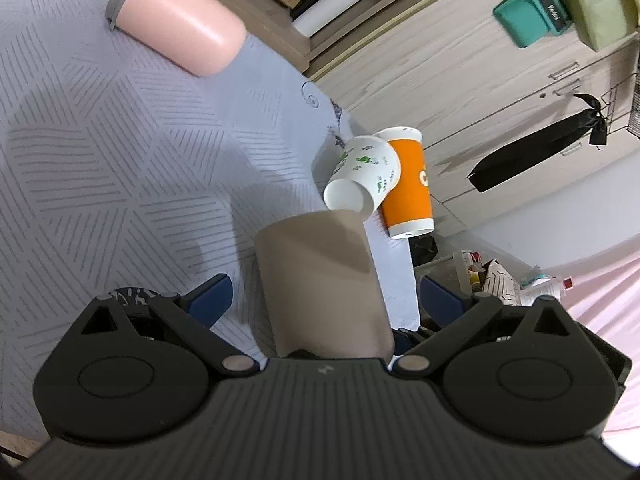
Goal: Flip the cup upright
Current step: 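Grasp the tumbler base with the right tool while the left tool grips its body, then rotate the tumbler upright with both tools, opening end up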
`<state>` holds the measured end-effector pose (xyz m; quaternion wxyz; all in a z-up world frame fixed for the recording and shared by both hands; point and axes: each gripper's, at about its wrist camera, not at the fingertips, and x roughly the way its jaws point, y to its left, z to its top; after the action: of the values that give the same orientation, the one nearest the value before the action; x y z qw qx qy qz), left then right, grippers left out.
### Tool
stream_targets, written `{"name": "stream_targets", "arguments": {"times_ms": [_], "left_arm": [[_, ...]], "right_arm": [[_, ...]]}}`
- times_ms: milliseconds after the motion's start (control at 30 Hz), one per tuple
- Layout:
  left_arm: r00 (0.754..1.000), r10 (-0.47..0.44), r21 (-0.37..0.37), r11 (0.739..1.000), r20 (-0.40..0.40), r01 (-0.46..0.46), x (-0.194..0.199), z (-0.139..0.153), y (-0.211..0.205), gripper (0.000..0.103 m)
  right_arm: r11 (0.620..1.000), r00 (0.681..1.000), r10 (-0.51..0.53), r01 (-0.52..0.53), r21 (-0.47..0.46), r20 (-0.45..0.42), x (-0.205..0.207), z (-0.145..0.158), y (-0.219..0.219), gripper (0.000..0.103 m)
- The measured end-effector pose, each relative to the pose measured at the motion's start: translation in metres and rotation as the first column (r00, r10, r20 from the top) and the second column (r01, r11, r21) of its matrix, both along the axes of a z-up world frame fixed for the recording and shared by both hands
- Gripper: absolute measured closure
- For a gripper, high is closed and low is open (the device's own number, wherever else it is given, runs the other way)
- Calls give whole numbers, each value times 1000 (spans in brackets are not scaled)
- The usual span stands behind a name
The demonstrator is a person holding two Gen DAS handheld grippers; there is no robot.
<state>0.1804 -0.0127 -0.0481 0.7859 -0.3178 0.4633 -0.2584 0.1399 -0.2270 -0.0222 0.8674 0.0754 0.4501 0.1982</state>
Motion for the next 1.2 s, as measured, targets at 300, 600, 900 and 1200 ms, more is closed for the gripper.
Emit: {"name": "stream_targets", "arguments": {"times_ms": [300,600,900,1200], "left_arm": [[1000,-18,14,1000,-24,18,8,-10,-4,14],[999,-29,20,999,-35,29,12,-15,0,27],[968,-81,181,983,236,38,-24,16,-19,28],[894,-156,324,946,420,13,-49,43,-22,28]], "right_arm": [[993,997,72,-73,92,19,15,12,-9,18],[983,983,158,-147,114,-97,39,3,-2,19],[984,980,174,-176,14,96,5,15,7,21],[979,928,199,-199,-31,315,-17,25,10,22]]}}
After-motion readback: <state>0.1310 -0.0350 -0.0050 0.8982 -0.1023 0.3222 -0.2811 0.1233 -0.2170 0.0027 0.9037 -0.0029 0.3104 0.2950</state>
